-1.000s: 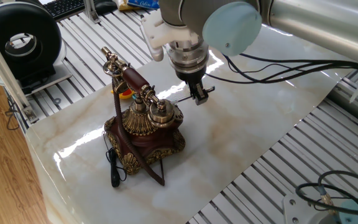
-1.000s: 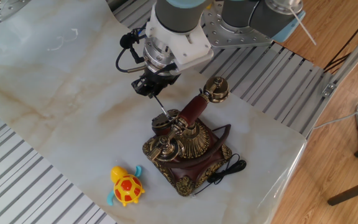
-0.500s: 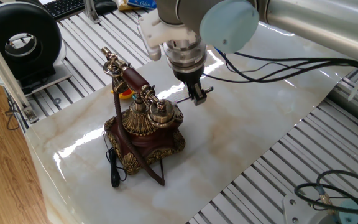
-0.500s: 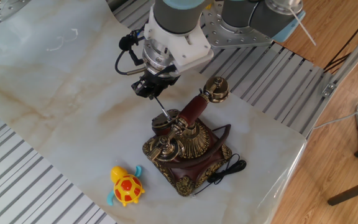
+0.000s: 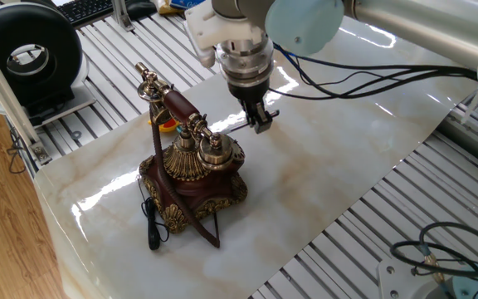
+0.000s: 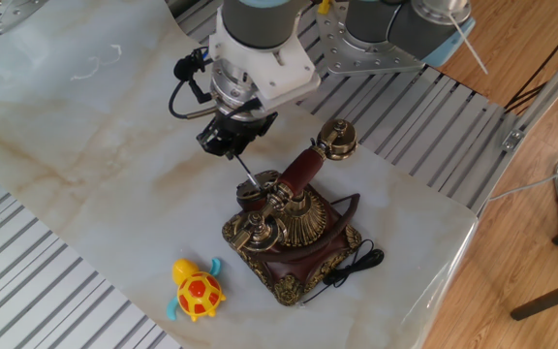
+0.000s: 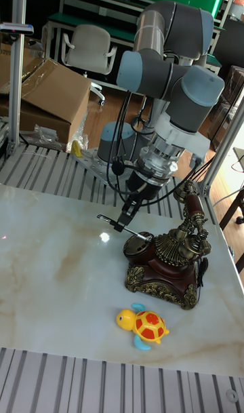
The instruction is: Dial a number on an old rotary phone
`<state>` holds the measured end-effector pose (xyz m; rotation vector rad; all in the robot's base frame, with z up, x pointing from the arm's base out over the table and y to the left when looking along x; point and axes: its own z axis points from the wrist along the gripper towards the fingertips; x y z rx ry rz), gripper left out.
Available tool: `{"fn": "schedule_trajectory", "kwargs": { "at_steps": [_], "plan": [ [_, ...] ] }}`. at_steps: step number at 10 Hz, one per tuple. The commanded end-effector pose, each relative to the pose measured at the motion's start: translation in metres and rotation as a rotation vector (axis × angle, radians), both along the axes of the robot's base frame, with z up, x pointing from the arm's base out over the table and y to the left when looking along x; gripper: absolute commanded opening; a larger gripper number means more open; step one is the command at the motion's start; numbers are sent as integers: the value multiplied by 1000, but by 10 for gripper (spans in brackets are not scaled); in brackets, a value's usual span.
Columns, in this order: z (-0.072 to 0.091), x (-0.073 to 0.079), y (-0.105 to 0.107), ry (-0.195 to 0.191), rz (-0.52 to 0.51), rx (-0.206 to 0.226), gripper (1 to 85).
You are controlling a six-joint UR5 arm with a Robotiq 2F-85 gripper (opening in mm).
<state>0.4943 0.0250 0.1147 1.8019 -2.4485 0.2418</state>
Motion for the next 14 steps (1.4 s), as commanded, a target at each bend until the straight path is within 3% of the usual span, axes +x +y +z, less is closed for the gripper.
{"fn": "schedule_trajectory", "kwargs": {
  "at_steps": [1,5,7,9,12,14],
  "plan": [
    [6,-2,-3,6,-6,4,13],
    [9,-13,-1,7,-25,13,13],
    [2,-20,10,13,-71,63,13],
    [-5,-26,15,19,-98,86,13],
    [-2,-36,2,47,-124,72,13],
    [0,-40,3,57,-169,101,13]
  ]
}}
